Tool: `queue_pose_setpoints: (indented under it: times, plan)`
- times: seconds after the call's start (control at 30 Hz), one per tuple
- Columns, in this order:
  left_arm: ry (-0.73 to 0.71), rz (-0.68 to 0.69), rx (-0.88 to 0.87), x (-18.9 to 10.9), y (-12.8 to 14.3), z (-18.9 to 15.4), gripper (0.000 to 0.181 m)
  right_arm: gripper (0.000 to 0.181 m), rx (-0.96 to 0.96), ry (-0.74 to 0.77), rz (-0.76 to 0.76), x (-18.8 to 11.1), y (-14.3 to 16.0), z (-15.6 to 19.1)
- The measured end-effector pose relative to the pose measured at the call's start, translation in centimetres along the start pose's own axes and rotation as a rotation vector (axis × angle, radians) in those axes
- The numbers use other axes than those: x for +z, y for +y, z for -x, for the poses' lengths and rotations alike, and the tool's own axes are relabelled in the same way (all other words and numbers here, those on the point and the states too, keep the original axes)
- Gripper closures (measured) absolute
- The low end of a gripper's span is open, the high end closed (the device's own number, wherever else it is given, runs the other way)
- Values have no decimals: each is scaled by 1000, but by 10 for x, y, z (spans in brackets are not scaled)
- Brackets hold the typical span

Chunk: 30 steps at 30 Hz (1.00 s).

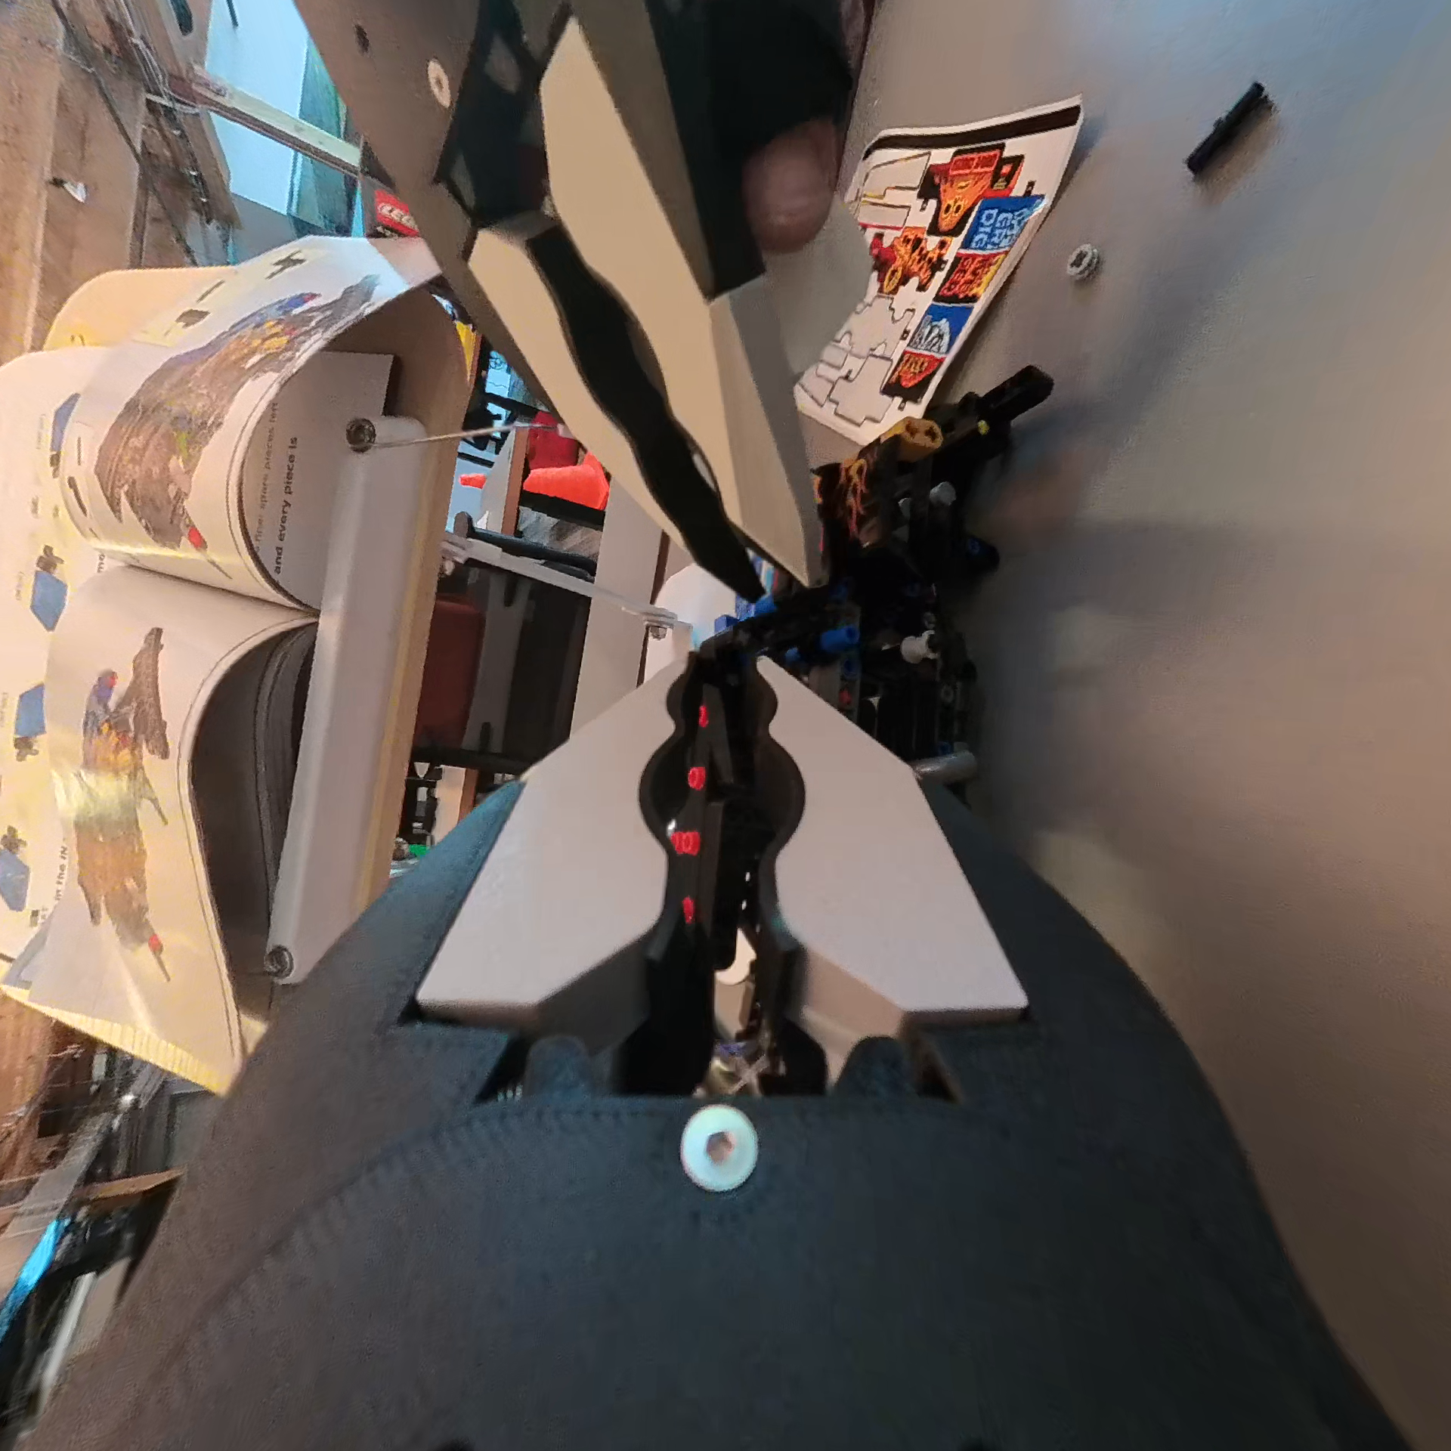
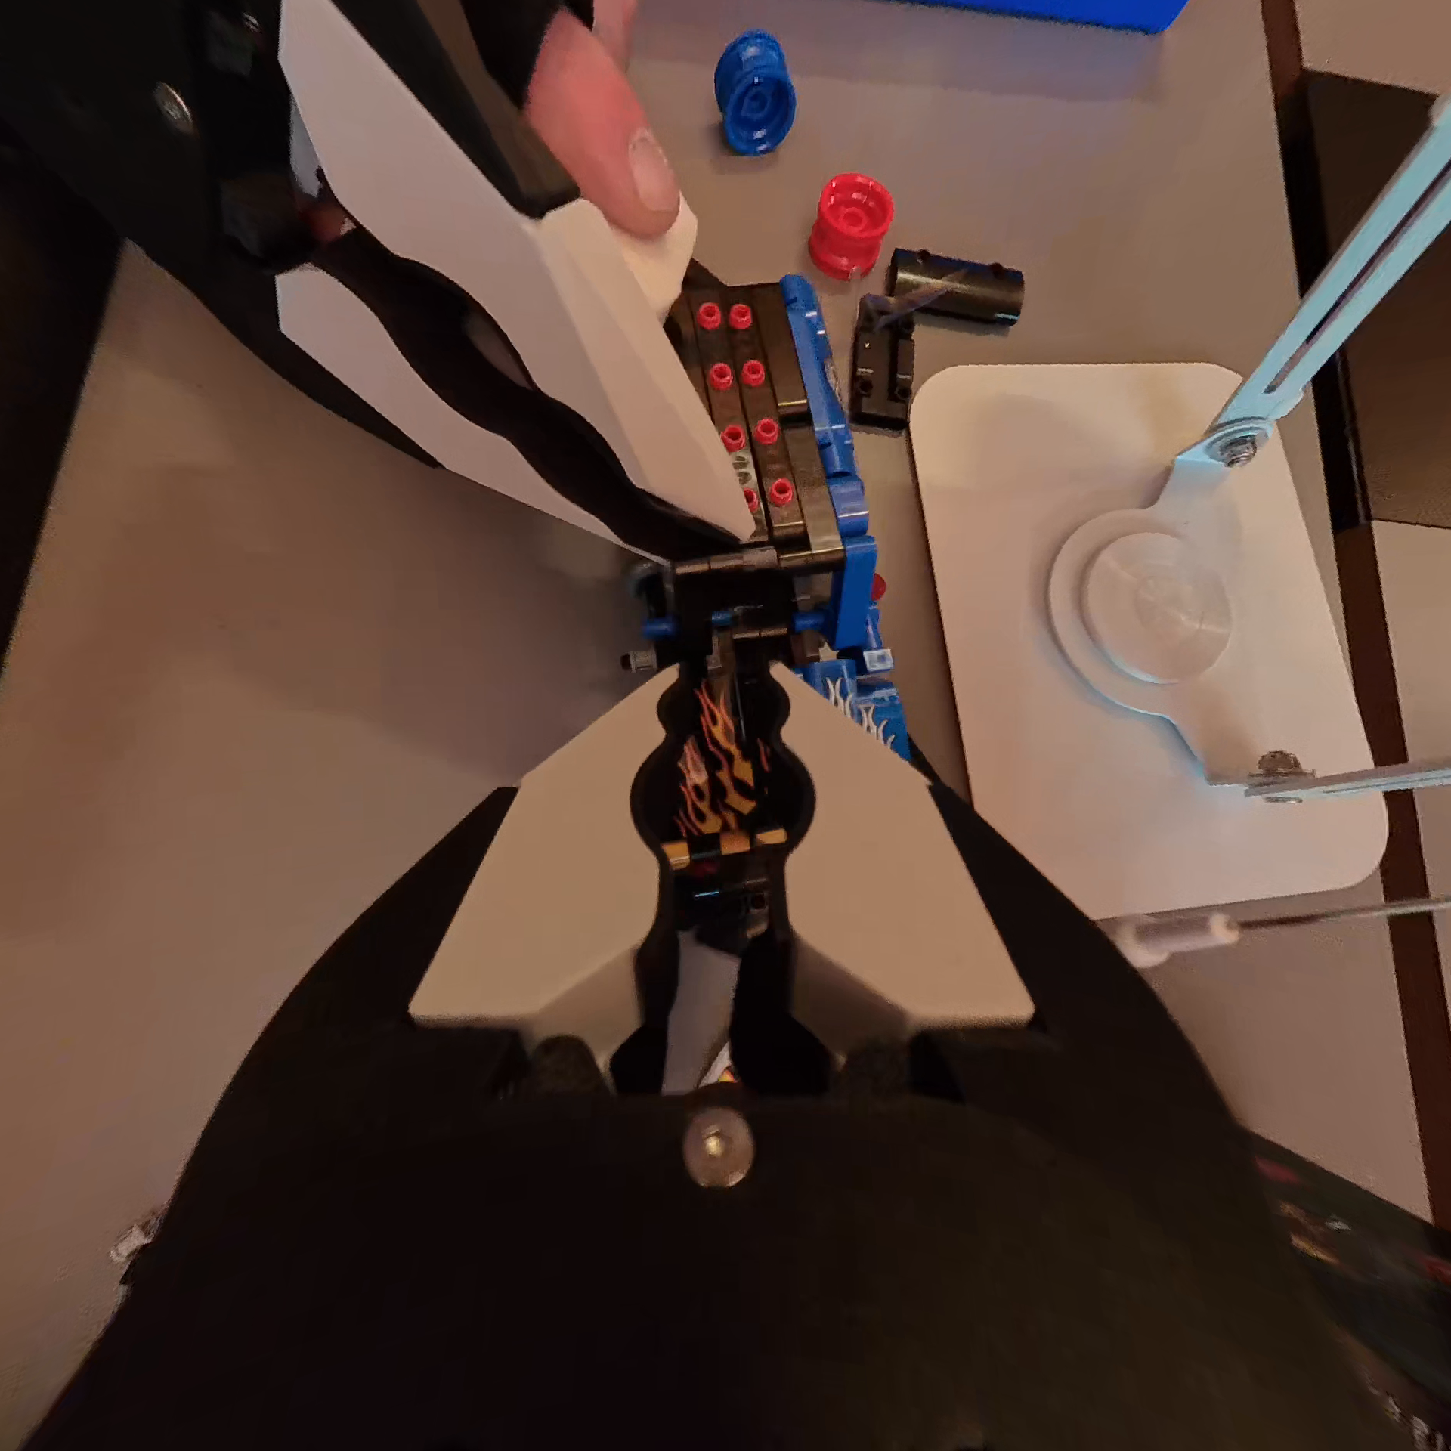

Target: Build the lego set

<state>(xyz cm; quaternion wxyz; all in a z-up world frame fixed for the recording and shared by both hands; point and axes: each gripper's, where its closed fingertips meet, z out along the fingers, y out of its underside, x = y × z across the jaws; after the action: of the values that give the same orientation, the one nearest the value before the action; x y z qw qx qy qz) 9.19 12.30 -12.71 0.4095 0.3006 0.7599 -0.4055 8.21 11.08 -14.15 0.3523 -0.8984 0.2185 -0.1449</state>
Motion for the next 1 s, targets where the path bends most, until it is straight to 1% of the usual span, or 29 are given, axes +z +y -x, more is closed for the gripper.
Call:
queue_pose_setpoints:
  times: [0.07,0.13,0.23,0.3,0.43,0.5,0.9,1.0]
  plan:
    - [7,-13,-23,1,-2,-1,172,166,-16,-15,-25,0,-2,2]
    - [10,-15,-22,1,-2,0,172,167,-27,-16,-3,5,3,3]
    - [19,-12,-24,0,-1,-2,169,167,-42,-32,-13,9,2,7]
    - [20,-5,-30,0,0,-2,168,173,-49,-38,-32,10,-2,9]
    - [15,36,-37,1,9,-2,158,175,-39,-49,-61,13,-6,11]
    - [-2,45,-38,1,11,1,165,175,-41,-54,-58,13,-6,12]
    - [-5,40,-28,3,9,1,166,175,-73,-19,42,7,-1,11]
    - [-3,39,-28,3,9,1,166,176,-49,-41,23,9,0,12]
